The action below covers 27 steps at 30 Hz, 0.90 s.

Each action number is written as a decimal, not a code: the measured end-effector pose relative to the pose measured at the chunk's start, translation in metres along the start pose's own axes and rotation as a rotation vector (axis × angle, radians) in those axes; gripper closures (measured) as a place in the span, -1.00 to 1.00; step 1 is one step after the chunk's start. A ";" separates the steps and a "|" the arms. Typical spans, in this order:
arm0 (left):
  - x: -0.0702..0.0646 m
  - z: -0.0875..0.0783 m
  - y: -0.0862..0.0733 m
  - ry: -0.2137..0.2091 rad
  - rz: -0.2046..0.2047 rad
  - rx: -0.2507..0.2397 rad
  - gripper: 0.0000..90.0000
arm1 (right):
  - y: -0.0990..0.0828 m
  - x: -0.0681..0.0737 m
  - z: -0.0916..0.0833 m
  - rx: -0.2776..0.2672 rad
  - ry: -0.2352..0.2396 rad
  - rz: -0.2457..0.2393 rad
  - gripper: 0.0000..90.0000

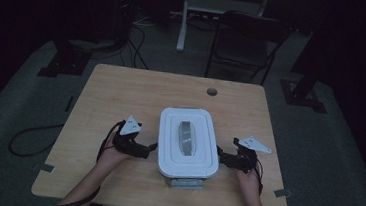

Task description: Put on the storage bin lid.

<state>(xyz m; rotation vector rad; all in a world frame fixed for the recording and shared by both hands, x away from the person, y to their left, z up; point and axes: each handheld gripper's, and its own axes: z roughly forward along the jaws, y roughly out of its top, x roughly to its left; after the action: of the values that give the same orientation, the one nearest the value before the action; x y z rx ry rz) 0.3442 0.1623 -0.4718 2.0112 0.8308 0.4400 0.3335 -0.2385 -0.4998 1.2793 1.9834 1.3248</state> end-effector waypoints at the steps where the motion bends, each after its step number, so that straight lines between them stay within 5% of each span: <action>1: 0.001 -0.001 -0.001 0.003 -0.003 0.000 -0.95 | 0.000 -0.001 -0.001 -0.001 -0.003 0.001 -0.70; 15: 0.014 -0.018 -0.016 0.042 -0.033 0.007 -0.95 | -0.005 -0.010 -0.013 -0.014 -0.075 0.009 -0.70; 27: 0.032 -0.038 -0.034 0.088 -0.079 0.024 -0.95 | -0.017 -0.023 -0.031 0.000 -0.207 0.022 -0.70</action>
<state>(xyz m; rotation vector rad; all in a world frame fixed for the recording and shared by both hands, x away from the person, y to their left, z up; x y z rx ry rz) 0.3316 0.2203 -0.4807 1.9847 0.9707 0.4784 0.3138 -0.2754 -0.5043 1.3813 1.8317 1.1518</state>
